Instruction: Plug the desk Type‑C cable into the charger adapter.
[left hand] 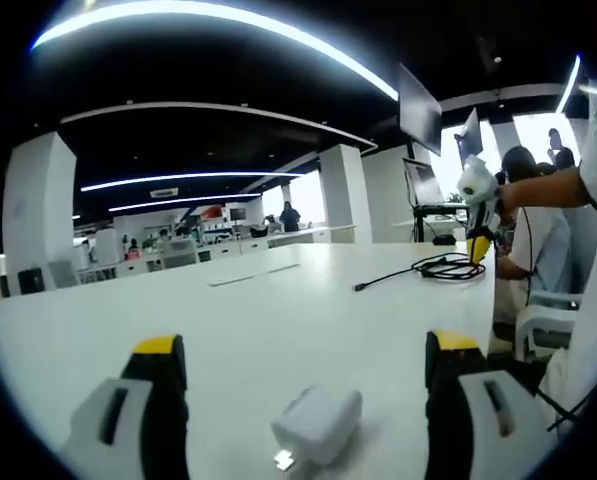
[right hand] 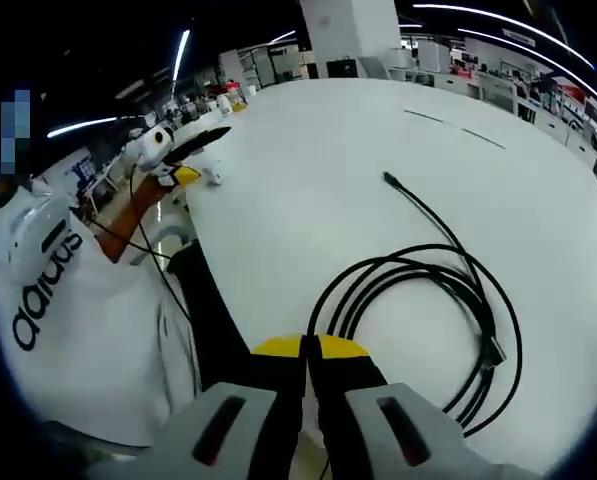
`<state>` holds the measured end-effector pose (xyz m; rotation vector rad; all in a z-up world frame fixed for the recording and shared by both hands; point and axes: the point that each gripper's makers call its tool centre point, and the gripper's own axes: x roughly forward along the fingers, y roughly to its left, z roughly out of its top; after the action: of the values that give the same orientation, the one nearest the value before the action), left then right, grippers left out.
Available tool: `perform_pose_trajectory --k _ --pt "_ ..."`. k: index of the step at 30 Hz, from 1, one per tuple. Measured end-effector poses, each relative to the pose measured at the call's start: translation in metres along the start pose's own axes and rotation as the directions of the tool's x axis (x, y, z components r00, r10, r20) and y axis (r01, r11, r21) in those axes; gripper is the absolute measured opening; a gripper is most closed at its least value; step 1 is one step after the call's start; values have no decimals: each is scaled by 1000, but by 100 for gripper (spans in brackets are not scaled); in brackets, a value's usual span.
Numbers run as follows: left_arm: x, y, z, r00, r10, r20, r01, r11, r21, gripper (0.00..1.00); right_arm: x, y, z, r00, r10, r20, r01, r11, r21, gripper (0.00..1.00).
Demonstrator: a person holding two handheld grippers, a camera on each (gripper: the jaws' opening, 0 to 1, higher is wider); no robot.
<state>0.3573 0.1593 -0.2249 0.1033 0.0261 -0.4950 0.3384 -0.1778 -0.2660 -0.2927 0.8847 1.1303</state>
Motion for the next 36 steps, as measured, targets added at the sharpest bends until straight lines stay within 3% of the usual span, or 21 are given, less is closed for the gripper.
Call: perform_pose_trajectory --k 20,36 --pt "0 -5 1 1000 -13 -5 13 1000 9 100 9 52 -23 991 124 -49 -123 992 26 1" --pt "2 -8 1 1000 -21 -8 21 1000 4 100 13 69 -33 982 182 -57 -182 983 2 2"
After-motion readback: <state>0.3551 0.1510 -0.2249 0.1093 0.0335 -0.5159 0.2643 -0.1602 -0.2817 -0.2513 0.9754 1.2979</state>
